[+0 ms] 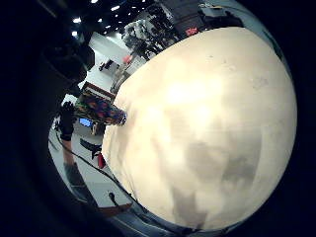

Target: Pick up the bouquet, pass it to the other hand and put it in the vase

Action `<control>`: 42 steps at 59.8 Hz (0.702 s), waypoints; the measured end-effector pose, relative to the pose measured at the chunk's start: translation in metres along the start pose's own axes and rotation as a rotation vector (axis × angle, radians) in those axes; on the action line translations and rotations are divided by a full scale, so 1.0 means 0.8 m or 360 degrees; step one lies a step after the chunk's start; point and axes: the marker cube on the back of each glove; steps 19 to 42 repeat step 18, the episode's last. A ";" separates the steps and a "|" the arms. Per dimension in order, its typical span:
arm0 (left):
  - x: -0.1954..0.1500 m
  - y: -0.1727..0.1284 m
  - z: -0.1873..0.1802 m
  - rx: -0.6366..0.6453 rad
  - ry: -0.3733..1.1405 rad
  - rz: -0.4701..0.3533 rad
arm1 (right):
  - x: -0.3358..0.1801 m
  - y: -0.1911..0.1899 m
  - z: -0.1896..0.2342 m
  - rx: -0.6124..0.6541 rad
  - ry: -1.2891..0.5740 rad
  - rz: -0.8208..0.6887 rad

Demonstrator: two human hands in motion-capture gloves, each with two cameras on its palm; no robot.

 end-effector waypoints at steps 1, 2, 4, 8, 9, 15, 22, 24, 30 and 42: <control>0.003 0.002 -0.001 -0.0009 0.0028 0.0009 | -0.003 0.001 -0.002 -0.0007 -0.0018 -0.0002; 0.006 0.005 -0.001 -0.0026 0.0053 0.0005 | -0.010 0.003 -0.004 -0.0015 -0.0066 -0.0049; 0.009 0.011 -0.003 -0.0063 0.0079 -0.0040 | -0.028 0.006 -0.008 -0.0029 -0.0207 -0.0196; 0.013 0.024 -0.005 -0.0155 0.0119 -0.0145 | -0.045 0.013 -0.014 -0.0057 -0.0329 -0.0242; 0.014 0.024 -0.004 -0.0155 0.0129 -0.0138 | -0.041 0.011 -0.014 -0.0048 -0.0293 -0.0218; 0.003 0.000 0.001 0.0047 0.0073 0.0099 | -0.057 0.017 -0.016 -0.0084 -0.0420 -0.0263; 0.007 0.003 0.003 -0.0004 0.0129 0.0165 | -0.059 0.017 -0.016 -0.0087 -0.0435 -0.0260; 0.007 0.003 0.003 -0.0004 0.0129 0.0165 | -0.059 0.017 -0.016 -0.0087 -0.0435 -0.0260; 0.007 0.003 0.003 -0.0004 0.0129 0.0165 | -0.059 0.017 -0.016 -0.0087 -0.0435 -0.0260; 0.007 0.003 0.003 -0.0004 0.0129 0.0165 | -0.059 0.017 -0.016 -0.0087 -0.0435 -0.0260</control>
